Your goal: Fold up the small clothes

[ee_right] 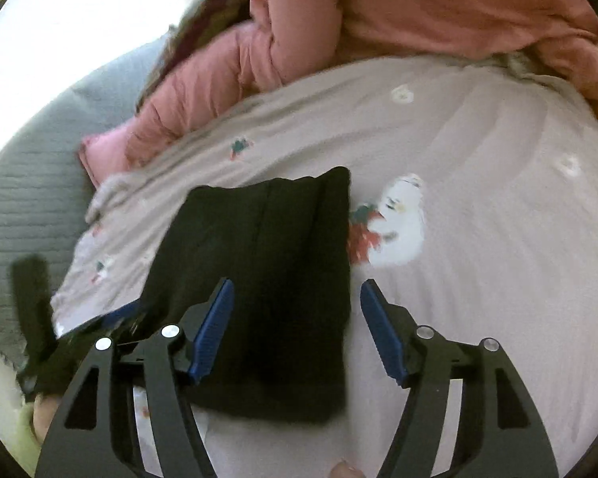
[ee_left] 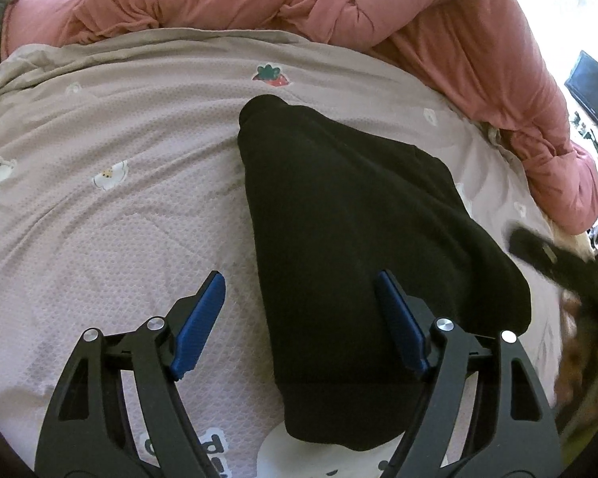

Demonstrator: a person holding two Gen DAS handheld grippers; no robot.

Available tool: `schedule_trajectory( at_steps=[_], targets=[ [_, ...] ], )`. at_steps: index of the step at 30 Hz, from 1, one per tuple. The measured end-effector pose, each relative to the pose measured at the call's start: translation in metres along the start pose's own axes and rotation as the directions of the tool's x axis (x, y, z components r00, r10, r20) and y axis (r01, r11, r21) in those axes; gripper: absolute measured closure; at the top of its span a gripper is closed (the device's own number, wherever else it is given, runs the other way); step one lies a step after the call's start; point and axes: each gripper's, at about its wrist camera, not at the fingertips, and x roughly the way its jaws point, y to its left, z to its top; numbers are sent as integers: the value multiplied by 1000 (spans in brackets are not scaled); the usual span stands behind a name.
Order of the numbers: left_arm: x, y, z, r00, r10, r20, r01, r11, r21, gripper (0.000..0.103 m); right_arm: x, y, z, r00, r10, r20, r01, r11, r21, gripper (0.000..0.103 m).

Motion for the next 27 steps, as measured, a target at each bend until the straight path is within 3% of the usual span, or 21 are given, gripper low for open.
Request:
schedule_trajectory(
  at_steps=[3,5,7,9,10,15,17,21,24,27],
  targets=[
    [0,0,0,1000,-4,1,4,1000,2,33,32,-2,24,996,-64,-59,64,998,2,36],
    [-2,-1,0,1000,3,8,-3,1000,17,33,48,-1,35,996,-43,-78,44,999,8,29],
    [-3,-3,0,1000,9,13,-9,999,31,33,64,-3,42,993,-74,-95,77,997,29,30],
    [-4,-4,0,1000,14,19,-15,999,46,33,75,-1,45,991,-76,-107,80,996,28,49],
    [-5,-5,0,1000,16,20,-17,999,52,33,77,1,47,992,-74,-106,77,997,22,52],
    [-8,-7,0,999,28,32,-30,997,73,33,73,26,44,988,-142,-65,133,982,-131,89],
    [-9,-6,0,999,34,35,-37,997,71,33,68,37,43,990,-134,-37,125,975,-183,90],
    [-15,-4,0,998,47,41,-49,997,63,33,40,55,49,997,34,65,-20,978,-208,91],
    [-14,-2,0,998,45,35,-47,997,64,33,43,49,53,998,-16,67,29,981,-194,91],
    [-13,-1,-1,999,36,30,-38,998,59,33,63,25,49,998,-62,-9,60,989,-137,91]
  ],
)
